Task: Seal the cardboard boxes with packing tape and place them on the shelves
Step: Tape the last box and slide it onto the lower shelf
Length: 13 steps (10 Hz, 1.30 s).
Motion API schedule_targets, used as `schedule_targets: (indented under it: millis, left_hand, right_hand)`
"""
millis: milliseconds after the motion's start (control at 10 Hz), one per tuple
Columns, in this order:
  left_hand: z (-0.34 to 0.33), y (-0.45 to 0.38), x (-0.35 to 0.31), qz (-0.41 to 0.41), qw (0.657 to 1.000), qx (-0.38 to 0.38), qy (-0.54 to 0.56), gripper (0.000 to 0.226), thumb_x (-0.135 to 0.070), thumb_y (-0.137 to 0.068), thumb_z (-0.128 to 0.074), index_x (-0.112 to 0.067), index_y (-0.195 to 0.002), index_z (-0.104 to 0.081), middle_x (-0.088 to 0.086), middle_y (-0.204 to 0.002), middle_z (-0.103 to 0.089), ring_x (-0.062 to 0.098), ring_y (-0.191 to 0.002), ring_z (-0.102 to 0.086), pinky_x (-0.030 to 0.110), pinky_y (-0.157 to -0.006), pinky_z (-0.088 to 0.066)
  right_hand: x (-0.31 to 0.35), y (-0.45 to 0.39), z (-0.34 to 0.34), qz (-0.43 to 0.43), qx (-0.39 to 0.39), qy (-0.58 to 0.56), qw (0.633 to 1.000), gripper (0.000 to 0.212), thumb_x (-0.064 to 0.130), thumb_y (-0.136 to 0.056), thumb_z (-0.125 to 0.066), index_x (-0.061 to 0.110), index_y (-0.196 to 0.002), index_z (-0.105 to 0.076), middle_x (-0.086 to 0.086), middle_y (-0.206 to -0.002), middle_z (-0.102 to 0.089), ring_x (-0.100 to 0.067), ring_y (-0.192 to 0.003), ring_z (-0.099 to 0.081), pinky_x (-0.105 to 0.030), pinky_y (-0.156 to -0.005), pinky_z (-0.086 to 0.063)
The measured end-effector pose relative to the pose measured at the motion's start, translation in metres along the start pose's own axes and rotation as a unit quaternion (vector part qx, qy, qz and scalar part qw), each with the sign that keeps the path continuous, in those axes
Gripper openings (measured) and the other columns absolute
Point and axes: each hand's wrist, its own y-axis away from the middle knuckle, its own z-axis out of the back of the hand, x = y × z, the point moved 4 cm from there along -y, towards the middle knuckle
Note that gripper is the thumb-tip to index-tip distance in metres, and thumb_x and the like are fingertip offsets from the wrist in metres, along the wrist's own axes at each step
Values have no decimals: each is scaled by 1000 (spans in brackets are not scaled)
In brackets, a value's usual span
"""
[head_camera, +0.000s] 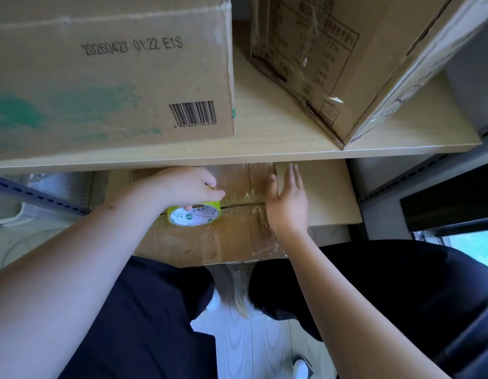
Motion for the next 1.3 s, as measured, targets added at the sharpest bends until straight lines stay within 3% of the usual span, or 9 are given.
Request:
schedule_targets:
  millis: [200, 300, 500, 600, 700, 900, 1100, 1200, 1300]
  left_hand:
    - [12, 46, -20, -54, 998, 28, 35, 49, -68, -85, -57, -19, -81, -60, -2, -69, -64, 13, -65, -64, 31, -60, -40]
    - [21, 60, -11, -66, 994, 36, 80, 51, -70, -81, -60, -21, -95, -67, -3, -81, -73, 9, -70, -64, 33, -69, -46]
    - [27, 71, -11, -75, 993, 8, 90, 45, -64, -89, -56, -20, -89, -67, -9, -80, -74, 1, -64, -59, 26, -61, -40]
    - [29, 77, -2, -103, 989, 10, 107, 54, -70, -87, -54, -17, -84, -68, -5, -79, -74, 12, -69, -66, 35, -71, -51]
    - [27, 86, 6, -129, 983, 3, 134, 54, -67, -89, -55, -15, -84, -68, -2, -72, -63, 14, -61, -50, 34, -64, -39]
    - [32, 97, -5, -187, 980, -46, 41, 21, -46, -93, -61, -27, -85, -64, -7, -77, -69, 12, -71, -62, 34, -68, -48]
    - [44, 98, -12, -204, 972, -93, -66, 25, -50, -89, -65, -29, -77, -59, -9, -70, -60, 14, -66, -55, 30, -57, -35]
    - [49, 99, -2, -163, 977, -105, -87, 36, -59, -85, -64, -23, -84, -70, -2, -71, -64, 15, -62, -55, 30, -53, -34]
    - [44, 98, 3, -145, 978, -116, -95, 51, -69, -83, -55, -20, -80, -67, 2, -67, -63, 19, -60, -56, 32, -51, -36]
  right_hand:
    - [0, -5, -36, 55, 17, 114, 992, 74, 56, -101, -29, 16, -158, -3, -9, -161, -24, -38, -123, -54, -44, -89, -48]
    - [1, -5, -38, 85, -20, 117, 989, 70, 50, -103, -31, 10, -157, -15, -13, -159, -29, -39, -128, -49, -45, -95, -46]
    - [20, -5, -31, 267, -40, 252, 929, 53, 39, -100, -29, 10, -139, -51, -17, -140, -53, -39, -130, -45, -50, -112, -30]
    - [58, -30, -30, 256, 82, 332, 904, 58, 45, -100, -17, 15, -133, -54, -14, -131, -60, -36, -122, -50, -42, -103, -35]
    - [75, -49, -56, 186, 253, 301, 900, 67, 59, -101, -12, 20, -148, -39, -10, -149, -45, -32, -137, -40, -40, -109, -32]
    - [71, -42, -66, 236, 168, 350, 891, 57, 65, -97, -28, 33, -142, -43, -5, -145, -49, -33, -129, -47, -40, -101, -40]
    - [58, -61, -82, 174, 277, 270, 906, 77, 79, -87, -21, 38, -152, -27, 3, -158, -34, -25, -143, -34, -41, -116, -30]
    - [63, -57, -77, 71, 363, 57, 927, 59, 54, -102, -32, 25, -153, -32, 0, -157, -35, -22, -146, -29, -27, -116, -23]
    - [70, -48, -69, 99, 349, 110, 925, 75, 73, -93, -28, 26, -151, -37, -3, -155, -39, -25, -142, -35, -32, -117, -26]
